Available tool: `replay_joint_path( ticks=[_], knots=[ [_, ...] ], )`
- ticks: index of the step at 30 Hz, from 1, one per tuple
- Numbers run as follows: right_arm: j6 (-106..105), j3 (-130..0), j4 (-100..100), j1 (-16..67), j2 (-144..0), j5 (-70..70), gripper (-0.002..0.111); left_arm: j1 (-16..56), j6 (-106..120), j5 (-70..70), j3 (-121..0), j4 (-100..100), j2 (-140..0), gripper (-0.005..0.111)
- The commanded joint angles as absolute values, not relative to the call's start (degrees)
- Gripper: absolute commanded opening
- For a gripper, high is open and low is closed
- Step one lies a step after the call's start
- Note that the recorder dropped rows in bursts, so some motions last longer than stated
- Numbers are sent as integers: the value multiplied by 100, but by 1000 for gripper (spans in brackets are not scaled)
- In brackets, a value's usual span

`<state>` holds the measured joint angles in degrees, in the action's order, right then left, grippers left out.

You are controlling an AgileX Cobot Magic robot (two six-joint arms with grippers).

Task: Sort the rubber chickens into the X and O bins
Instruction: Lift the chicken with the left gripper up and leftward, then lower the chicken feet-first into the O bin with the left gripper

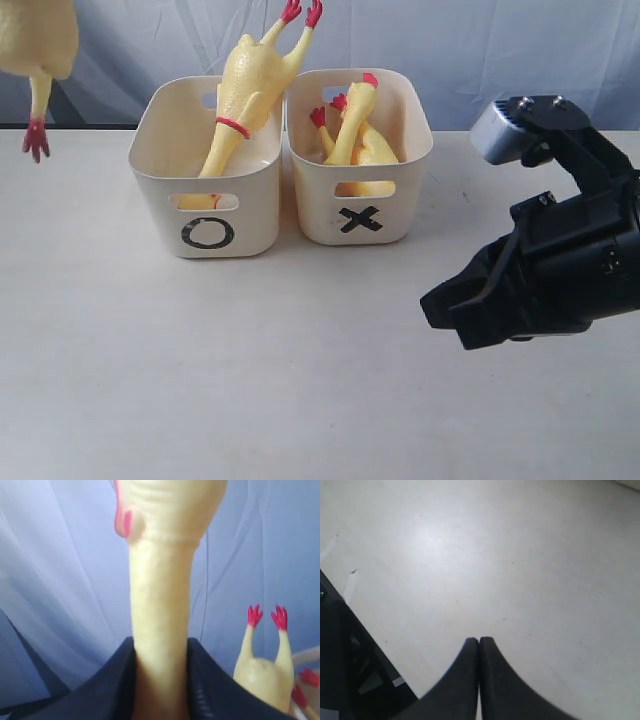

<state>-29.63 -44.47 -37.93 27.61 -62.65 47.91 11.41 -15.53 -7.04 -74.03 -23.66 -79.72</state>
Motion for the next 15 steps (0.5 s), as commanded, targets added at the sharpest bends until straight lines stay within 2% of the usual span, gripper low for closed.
replay_joint_path(
  ticks=[1, 15],
  knots=[
    [-2987, -4423, -3802, 2750, -6246, 4739, -1, 865, -1958, 474, -7410, -2131, -7915, 0],
    [-2987, -4423, -3802, 2750, -6246, 4739, -1, 687, -2107, 1943, -7239, 425, -8566, 0]
  ],
)
